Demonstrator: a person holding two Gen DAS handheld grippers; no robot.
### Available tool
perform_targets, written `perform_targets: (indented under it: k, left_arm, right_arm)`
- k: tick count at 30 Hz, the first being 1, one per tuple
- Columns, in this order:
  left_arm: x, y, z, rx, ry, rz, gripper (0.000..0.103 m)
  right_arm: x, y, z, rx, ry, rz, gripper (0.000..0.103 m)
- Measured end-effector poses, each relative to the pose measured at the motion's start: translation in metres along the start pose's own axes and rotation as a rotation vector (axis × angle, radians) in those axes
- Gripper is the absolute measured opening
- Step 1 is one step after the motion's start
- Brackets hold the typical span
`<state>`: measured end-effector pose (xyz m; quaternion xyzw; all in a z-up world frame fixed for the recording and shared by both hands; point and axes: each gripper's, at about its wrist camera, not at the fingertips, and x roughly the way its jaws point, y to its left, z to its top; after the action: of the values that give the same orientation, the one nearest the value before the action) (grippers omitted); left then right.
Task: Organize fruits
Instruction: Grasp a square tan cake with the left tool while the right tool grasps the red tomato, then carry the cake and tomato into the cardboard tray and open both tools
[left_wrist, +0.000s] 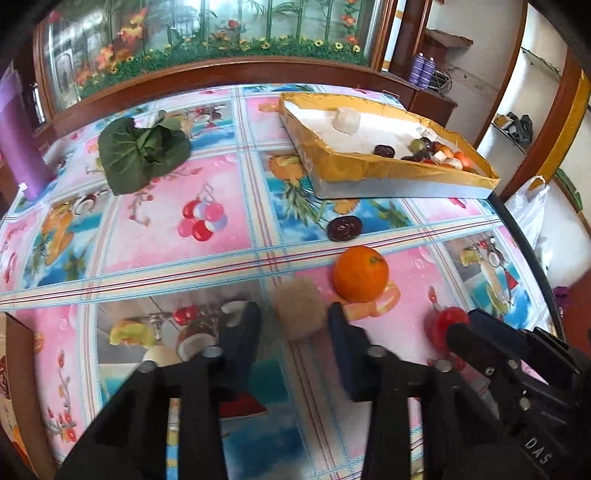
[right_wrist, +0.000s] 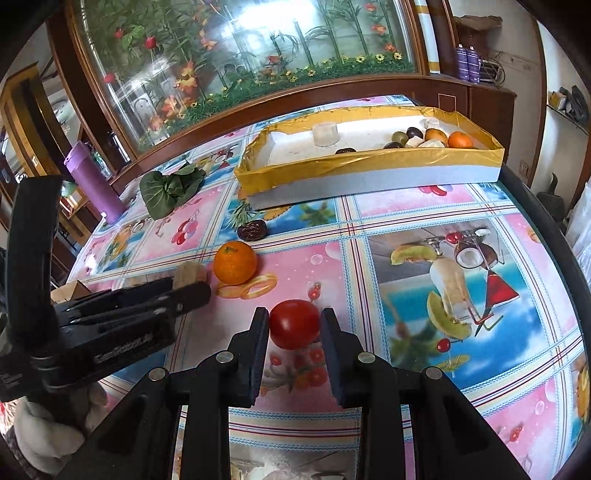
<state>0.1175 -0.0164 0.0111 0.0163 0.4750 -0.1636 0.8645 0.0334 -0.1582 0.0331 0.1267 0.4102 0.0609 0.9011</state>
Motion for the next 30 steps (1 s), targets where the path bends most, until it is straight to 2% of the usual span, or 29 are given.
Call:
perform_targets:
  k: [4,10,14,18,24,26,30]
  left_arm:
    - [-0.012,0.003,-0.006,-0.011,-0.012,0.016,0.027]
    - [-0.066,0.027,-0.028,-0.089,-0.055,-0.04,0.027]
    - [-0.117,0.058,-0.054,-0.135,-0.114,-0.039,0.027]
    - [-0.162,0.105,-0.088,-0.214,-0.162,0.007,0.027]
    - [-0.204,0.191,-0.148,-0.387,-0.178,0.118,0.027]
    - [-0.212,0.214,-0.165,-0.428,-0.178,0.167,0.027]
    - [-0.216,0.234,-0.188,-0.449,-0.159,0.248,0.027]
  right_arm:
    - [-0.002,0.007,-0.001,-0.029,-0.011,0.001,0.03]
    - [-0.005,0.014,-0.003,-0.059,-0.034,0.004,0.03]
    - [-0.006,0.022,-0.006,-0.098,-0.05,-0.011,0.03]
    - [-0.008,0.033,-0.009,-0.117,-0.037,0.003,0.03]
    - [-0.031,0.083,-0.023,-0.122,-0.011,0.175,0.031]
    - [-0.039,0.113,-0.029,-0.163,-0.004,0.231,0.031]
    - [-0.047,0.182,-0.046,-0.262,0.03,0.345,0.031]
